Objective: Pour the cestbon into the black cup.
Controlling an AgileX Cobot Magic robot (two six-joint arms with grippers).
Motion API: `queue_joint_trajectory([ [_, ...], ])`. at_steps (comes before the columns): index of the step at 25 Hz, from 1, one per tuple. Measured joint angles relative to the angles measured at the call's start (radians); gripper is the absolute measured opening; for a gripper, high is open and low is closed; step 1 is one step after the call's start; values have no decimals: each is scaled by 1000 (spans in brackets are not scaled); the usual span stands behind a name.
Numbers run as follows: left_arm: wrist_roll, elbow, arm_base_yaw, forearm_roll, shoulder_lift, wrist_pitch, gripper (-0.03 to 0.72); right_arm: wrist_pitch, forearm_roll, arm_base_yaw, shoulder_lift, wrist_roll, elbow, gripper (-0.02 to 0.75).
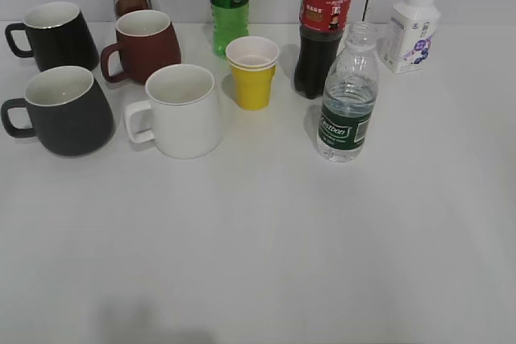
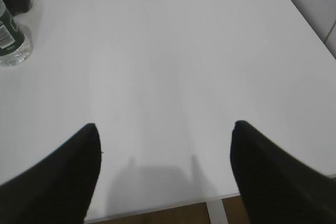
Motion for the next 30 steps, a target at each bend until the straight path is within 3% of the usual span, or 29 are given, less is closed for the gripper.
queue_joint_trajectory([
  [30,0,0,0,0,0,0,226,0,0,0,0,0,0,575],
])
